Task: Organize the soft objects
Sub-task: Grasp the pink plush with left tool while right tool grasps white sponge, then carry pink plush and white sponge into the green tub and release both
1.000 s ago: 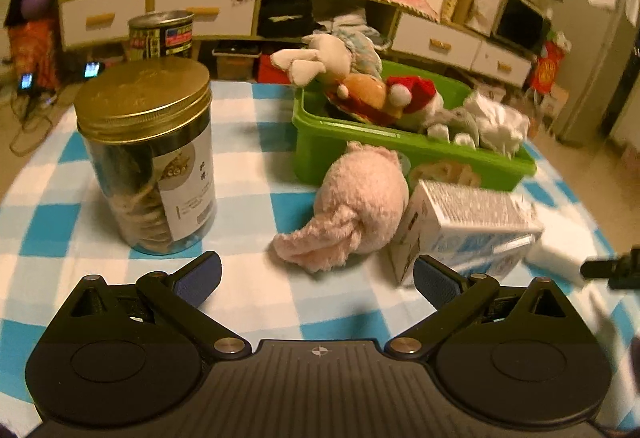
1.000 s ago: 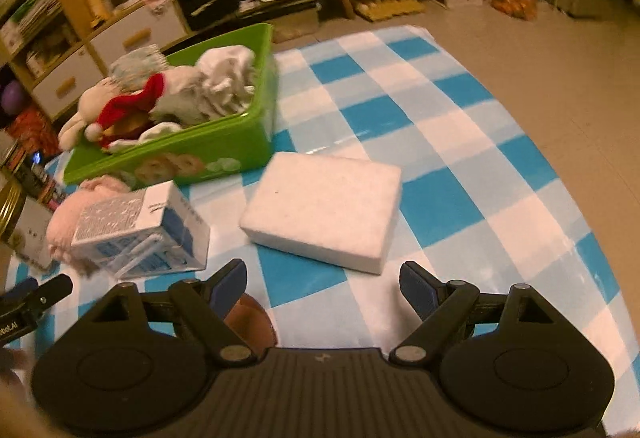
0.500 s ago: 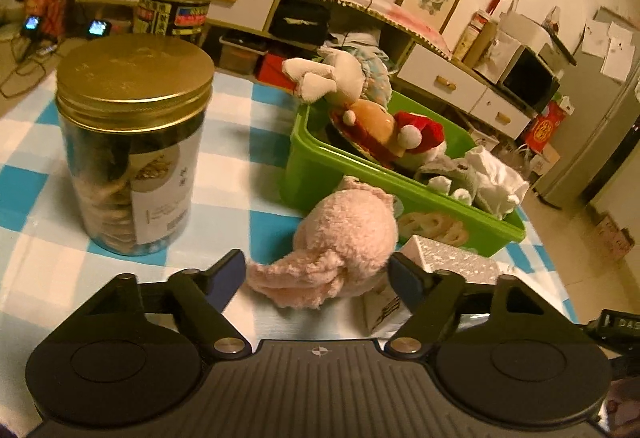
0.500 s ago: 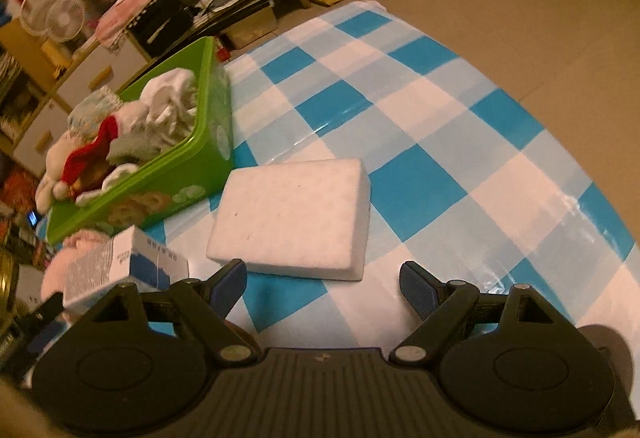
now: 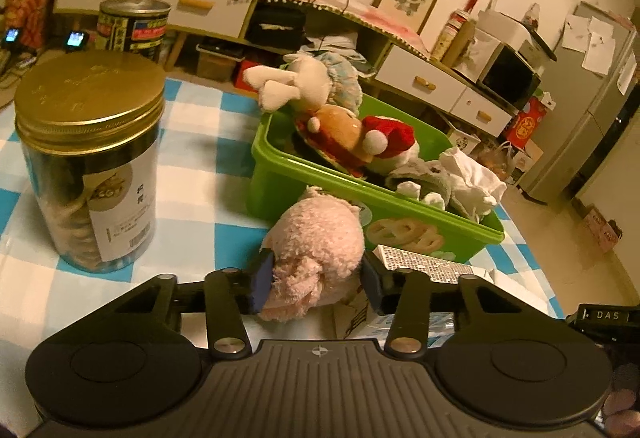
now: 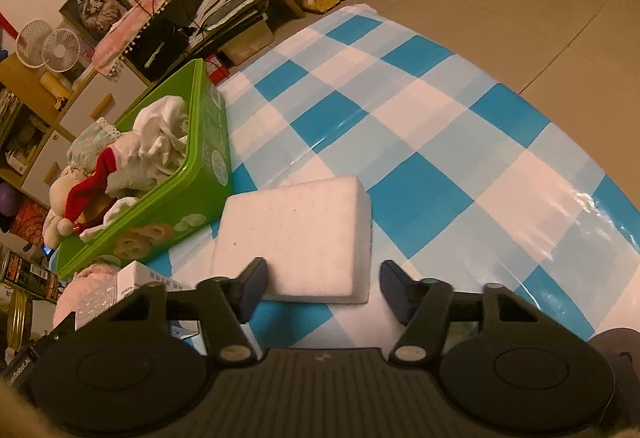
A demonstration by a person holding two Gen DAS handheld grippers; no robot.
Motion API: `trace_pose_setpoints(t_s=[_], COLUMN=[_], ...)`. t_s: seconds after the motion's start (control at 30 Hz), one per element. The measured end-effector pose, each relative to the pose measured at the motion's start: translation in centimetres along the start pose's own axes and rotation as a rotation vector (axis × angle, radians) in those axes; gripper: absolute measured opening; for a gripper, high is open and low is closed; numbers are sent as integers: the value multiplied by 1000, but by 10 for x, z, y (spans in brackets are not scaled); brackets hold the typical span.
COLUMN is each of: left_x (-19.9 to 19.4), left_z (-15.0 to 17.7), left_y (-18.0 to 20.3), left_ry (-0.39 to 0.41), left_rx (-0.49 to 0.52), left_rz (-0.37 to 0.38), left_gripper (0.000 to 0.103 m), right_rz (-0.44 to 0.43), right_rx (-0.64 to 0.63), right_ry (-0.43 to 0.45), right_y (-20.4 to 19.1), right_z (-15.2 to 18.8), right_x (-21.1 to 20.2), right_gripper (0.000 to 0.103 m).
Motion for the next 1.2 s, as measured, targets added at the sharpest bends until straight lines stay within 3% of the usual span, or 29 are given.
trace_pose_setpoints(t_s=[0.2,0.4,1.2], left_x=[-2,-6,-35], left_z=[-1,-5,-30], left_y=[8,8,24], left_ry=[2,6,91], left_rx=[50,49,44], left_rz=[-30,-39,-15], left_gripper=[39,37,34], right_rz=[-2,-20,-88], right_rx=[-57,-87,-55], right_ry=[56,88,160], right_y=[-7,-14,-23], right_z=[-1,-3,-17], right_x=[-8,-18,-58], right_gripper=[17,10,7])
Point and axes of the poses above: each gripper's, at about its wrist camera, not at the fingertips, and x roughly the way its jaws point, y to its right, z to its underside, the point moved 4 cm from there along x, roughly the way its jaws point, and after that the axes turned 11 degrees about z, right-handed, at the moved point
